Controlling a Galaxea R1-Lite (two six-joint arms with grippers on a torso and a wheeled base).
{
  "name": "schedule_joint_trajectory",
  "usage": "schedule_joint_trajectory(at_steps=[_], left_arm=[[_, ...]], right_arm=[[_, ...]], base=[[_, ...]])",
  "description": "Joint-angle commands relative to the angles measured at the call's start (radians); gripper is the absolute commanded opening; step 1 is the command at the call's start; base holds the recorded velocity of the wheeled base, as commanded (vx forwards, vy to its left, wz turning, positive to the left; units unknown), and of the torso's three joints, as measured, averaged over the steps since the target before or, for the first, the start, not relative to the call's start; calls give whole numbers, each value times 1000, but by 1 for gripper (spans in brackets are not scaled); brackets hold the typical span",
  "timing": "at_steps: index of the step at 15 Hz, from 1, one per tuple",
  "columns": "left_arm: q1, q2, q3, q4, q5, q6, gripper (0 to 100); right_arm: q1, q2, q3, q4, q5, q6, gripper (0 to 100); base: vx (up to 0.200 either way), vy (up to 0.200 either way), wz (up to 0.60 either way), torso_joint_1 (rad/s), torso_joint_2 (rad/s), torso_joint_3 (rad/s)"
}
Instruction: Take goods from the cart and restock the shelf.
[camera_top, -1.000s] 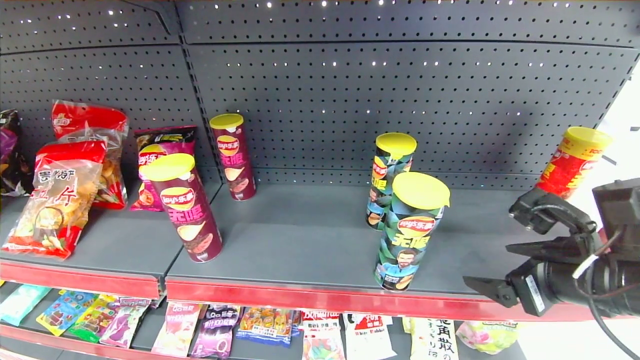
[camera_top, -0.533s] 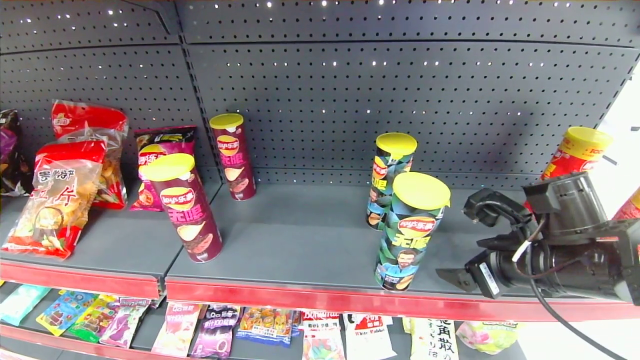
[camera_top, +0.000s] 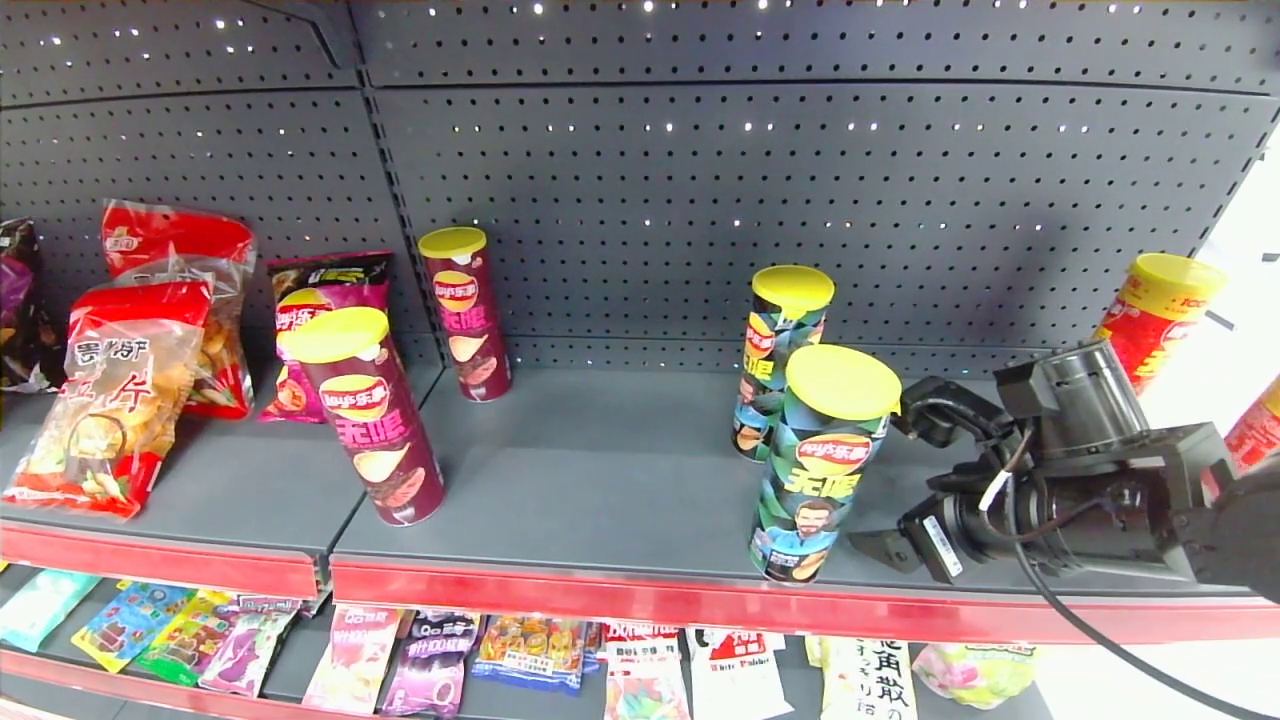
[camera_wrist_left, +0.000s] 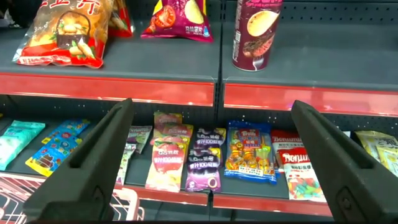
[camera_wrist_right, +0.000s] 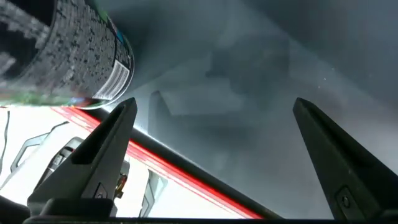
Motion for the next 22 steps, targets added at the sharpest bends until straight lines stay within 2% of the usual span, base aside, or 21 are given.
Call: schedule_joint_trajectory(at_steps=[1,13,17,22], left_arm=[[0,-1,0,0,1,0,100],[0,-1,0,0,1,-2,100],[0,-1,0,0,1,-2,100],[0,-1,0,0,1,-2,100]], right_arm=[[6,24,-16,-1,-9,1,100],[17,56,-25,0,-21,4,100],[21,58,-23,2,-24,60,100],[29,64,-13,2,-24,60,100]], base=[[0,0,0,0,0,0],[0,0,0,0,0,0],[0,0,0,0,0,0],[0,0,0,0,0,0]])
